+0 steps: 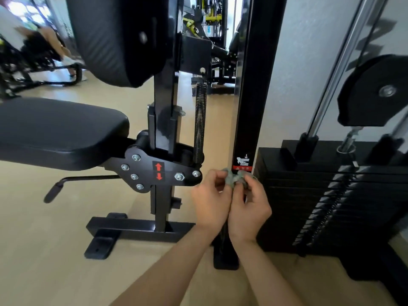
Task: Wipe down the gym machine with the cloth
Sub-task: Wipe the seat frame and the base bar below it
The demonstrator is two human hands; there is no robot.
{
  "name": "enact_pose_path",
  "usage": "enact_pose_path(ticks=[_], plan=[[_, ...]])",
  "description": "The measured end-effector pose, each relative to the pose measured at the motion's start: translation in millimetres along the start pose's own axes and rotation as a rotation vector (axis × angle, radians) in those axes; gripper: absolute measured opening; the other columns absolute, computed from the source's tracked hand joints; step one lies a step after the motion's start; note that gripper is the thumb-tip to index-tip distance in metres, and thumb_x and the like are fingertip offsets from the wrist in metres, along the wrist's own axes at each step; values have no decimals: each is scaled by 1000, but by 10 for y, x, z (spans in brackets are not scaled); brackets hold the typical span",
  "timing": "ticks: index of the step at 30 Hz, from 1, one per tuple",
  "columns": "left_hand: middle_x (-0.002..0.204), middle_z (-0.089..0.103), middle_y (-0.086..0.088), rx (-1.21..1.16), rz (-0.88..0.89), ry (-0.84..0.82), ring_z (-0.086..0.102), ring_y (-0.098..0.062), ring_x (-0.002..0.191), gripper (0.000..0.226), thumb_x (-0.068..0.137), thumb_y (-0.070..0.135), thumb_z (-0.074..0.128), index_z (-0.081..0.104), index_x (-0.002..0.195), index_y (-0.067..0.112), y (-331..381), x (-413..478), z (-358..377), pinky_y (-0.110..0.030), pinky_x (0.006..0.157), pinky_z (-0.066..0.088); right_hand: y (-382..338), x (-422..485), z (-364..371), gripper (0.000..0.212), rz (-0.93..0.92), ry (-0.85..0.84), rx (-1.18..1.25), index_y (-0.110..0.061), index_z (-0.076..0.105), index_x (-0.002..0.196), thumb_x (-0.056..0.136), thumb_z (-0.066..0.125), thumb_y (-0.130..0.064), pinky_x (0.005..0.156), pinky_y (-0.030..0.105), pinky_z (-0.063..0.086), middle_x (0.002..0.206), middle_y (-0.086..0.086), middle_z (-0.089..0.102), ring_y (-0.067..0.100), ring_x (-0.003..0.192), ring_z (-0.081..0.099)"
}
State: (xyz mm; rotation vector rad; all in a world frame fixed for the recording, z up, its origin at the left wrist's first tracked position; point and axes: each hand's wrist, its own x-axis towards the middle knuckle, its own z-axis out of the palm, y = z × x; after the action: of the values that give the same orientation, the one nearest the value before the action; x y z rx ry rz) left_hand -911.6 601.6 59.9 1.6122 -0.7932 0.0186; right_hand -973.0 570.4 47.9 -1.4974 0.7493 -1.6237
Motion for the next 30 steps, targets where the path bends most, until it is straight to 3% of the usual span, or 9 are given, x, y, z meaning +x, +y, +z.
enact_pose_path(ticks=[3, 7, 10, 14, 19, 21, 23, 25, 30], plan=[[78, 72, 15, 162, 42, -75, 70, 0, 76, 7, 87, 15, 77, 75, 93, 17, 80, 220, -399, -21, 73, 58, -107, 15, 125, 33, 8, -100, 57, -25, 66, 115, 92, 67, -1, 91, 18, 53, 110, -21, 66, 1, 106, 66], [74, 72, 17, 268, 12, -1, 69, 3, 72, 18, 81, 9, 79, 74, 87, 25, 64, 390, -1030, -17, 69, 57, -116, -30, 405, 35, -18, -242, 67, -18, 70, 117, 88, 71, 2, 89, 23, 57, 108, -12, 69, 1, 104, 67], [76, 72, 14, 295, -19, 55, 68, 2, 72, 19, 84, 10, 78, 71, 86, 27, 20, 492, -1311, -14, 67, 55, -123, 6, 716, 28, -204, -343, -23, -7, 73, 114, 87, 73, 1, 92, 35, 58, 109, 1, 71, 13, 103, 68], [84, 71, 11, 435, 97, 159, 68, -4, 75, 14, 86, 10, 76, 69, 94, 20, -95, 662, -1538, -28, 71, 59, -41, 65, 1090, 28, -534, -440, -218, -3, 72, 118, 90, 72, -6, 100, 36, 52, 116, 11, 67, 24, 109, 62], [90, 65, 7, 590, 188, 159, 56, -2, 72, 13, 85, 9, 77, 69, 93, 15, -450, 637, -1518, -12, 68, 49, 304, 77, 1075, 40, -956, -551, -413, -8, 66, 129, 90, 70, -4, 97, 44, 54, 117, 18, 61, 34, 109, 58], [89, 66, 4, 620, 201, 121, 59, -6, 71, 12, 84, 9, 77, 72, 94, 15, -584, 579, -1467, -26, 67, 55, 335, 111, 1017, 33, -1058, -549, -451, -9, 69, 125, 94, 62, -4, 101, 43, 49, 119, 17, 58, 34, 111, 56], [88, 68, 1, 659, 213, 71, 64, -15, 72, 16, 82, 7, 77, 74, 96, 15, -652, 537, -1430, -36, 65, 57, 352, 139, 946, 26, -1114, -575, -475, -8, 71, 117, 97, 56, -6, 103, 43, 50, 119, 17, 60, 34, 112, 55], [86, 69, 1, 689, 197, 5, 65, -17, 70, 18, 82, 8, 77, 76, 97, 17, -659, 509, -1388, -38, 63, 57, 389, 175, 858, 19, -1144, -599, -483, -7, 74, 108, 98, 57, -6, 98, 44, 53, 116, 17, 65, 35, 110, 59], [84, 77, 12, 481, -91, -72, 71, -7, 75, 19, 82, 21, 70, 79, 97, 27, -465, 403, -1255, -30, 71, 58, 427, 293, 548, 17, -1074, -603, -497, -4, 74, 94, 98, 58, -2, 94, 39, 54, 107, 16, 68, 30, 102, 62]])
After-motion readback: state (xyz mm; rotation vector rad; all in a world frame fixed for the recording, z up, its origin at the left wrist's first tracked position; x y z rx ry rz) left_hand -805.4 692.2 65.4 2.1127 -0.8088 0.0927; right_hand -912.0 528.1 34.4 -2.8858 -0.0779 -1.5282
